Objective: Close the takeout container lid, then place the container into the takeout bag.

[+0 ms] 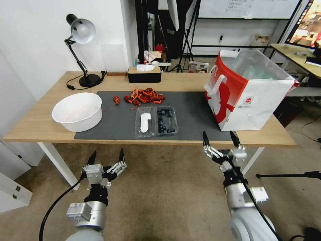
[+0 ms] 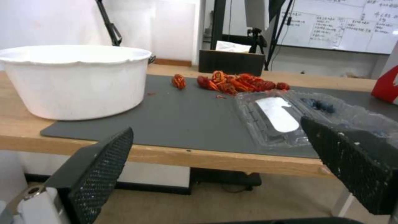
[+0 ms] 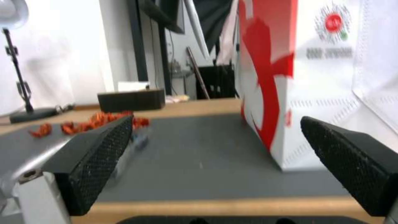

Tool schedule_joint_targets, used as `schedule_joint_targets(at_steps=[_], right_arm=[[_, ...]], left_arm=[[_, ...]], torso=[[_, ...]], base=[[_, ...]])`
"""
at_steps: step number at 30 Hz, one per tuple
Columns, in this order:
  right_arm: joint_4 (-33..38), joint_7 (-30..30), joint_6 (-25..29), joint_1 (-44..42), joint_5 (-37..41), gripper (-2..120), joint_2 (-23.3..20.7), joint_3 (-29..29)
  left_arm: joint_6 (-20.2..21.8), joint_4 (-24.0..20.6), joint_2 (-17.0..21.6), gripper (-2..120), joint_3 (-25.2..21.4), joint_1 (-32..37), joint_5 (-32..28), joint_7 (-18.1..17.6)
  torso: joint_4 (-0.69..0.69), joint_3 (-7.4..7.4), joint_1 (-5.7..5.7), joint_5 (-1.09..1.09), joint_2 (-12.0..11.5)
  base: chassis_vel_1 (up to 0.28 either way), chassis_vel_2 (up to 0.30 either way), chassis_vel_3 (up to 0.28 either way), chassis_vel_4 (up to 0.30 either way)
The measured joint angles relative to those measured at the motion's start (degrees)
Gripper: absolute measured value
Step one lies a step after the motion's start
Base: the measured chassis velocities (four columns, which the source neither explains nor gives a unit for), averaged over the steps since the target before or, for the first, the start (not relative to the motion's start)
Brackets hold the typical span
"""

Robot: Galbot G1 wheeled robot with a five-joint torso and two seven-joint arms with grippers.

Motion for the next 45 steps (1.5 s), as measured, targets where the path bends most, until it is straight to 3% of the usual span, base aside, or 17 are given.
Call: schedule_joint_targets(at_steps=[9, 13, 16, 17, 20, 24, 28, 29, 31, 38, 45], right_arm=[[0.02, -0.02, 1.02, -1.93, -2.03, 100, 1.12, 0.13], [0.01, 0.11, 1.02, -2.17, -2.78, 100, 1.38, 0.04], [0.11, 0.27, 0.95, -2.48, -3.28, 100, 1.39, 0.02], [0.11, 0.27, 0.95, -2.48, -3.28, 100, 1.39, 0.02], [0.05, 0.44, 0.11, -1.65, -3.37, 100, 0.60, -0.32], [-0.28, 0.48, -0.37, -1.00, -3.35, 100, 0.13, -0.70], [-1.21, 0.49, -1.07, 0.40, -3.01, 100, -0.98, -1.57], [-1.21, 0.49, -1.07, 0.40, -3.01, 100, -0.98, -1.57], [-1.45, 0.34, -1.15, 0.69, -2.72, 100, -1.41, -1.62], [-1.47, 0.22, -1.13, -0.28, -2.78, 100, -1.15, -1.05], [-1.51, 0.10, -1.10, -0.86, -3.53, 100, -0.42, -0.93]], left_arm=[[-0.31, 0.64, 0.48, 100, 0.81, -0.50, -0.91, 0.20], [0.76, 0.66, 1.01, 100, 1.86, -1.74, -4.95, 0.33], [4.16, -1.25, 2.02, 100, 3.20, -4.03, -14.31, 0.19], [4.16, -1.25, 2.02, 100, 3.20, -4.03, -14.31, 0.19], [7.22, -4.61, 2.85, 100, 3.41, -5.89, -25.79, -0.38], [8.55, -6.24, 3.10, 100, 3.19, -6.66, -31.71, -0.96], [13.78, -10.30, 3.11, 100, 2.98, -11.13, -50.94, -5.54], [13.78, -10.30, 3.11, 100, 2.98, -11.13, -50.94, -5.54], [15.72, -10.74, 2.73, 100, 3.12, -14.58, -58.04, -8.42], [17.11, -7.64, 2.21, 100, 5.71, -22.80, -64.92, -13.54], [16.87, -2.23, 1.03, 100, 10.24, -28.63, -65.56, -16.36]], torso=[[0.02, 0.00, -0.01, 0.00, 0.00], [0.02, 0.00, -0.01, 0.00, 0.00], [0.00, 0.00, 0.00, 0.00, 0.00], [0.00, 0.00, 0.00, 0.00, 0.00], [0.01, 0.00, 0.00, 0.01, 0.00], [0.02, 0.00, -0.01, 0.01, 0.00], [0.02, 0.00, -0.01, 0.01, 0.00], [0.02, 0.00, -0.01, 0.01, 0.00], [0.02, 0.00, 0.00, 0.01, -0.01], [0.01, 0.00, 0.01, 0.01, -0.01], [0.01, 0.00, 0.01, 0.00, -0.01]], base=[[0.000, 0.000, 0.000, 0.000], [0.000, 0.000, 0.000, 0.000], [0.000, 0.000, 0.000, 0.000], [0.000, 0.000, 0.000, 0.000], [0.000, 0.000, 0.000, 0.000], [0.000, 0.000, 0.000, 0.000], [0.000, 0.000, 0.000, 0.000], [0.000, 0.000, 0.000, 0.000], [0.000, 0.000, 0.000, 0.000], [0.000, 0.000, 0.000, 0.000], [0.000, 0.000, 0.000, 0.000]])
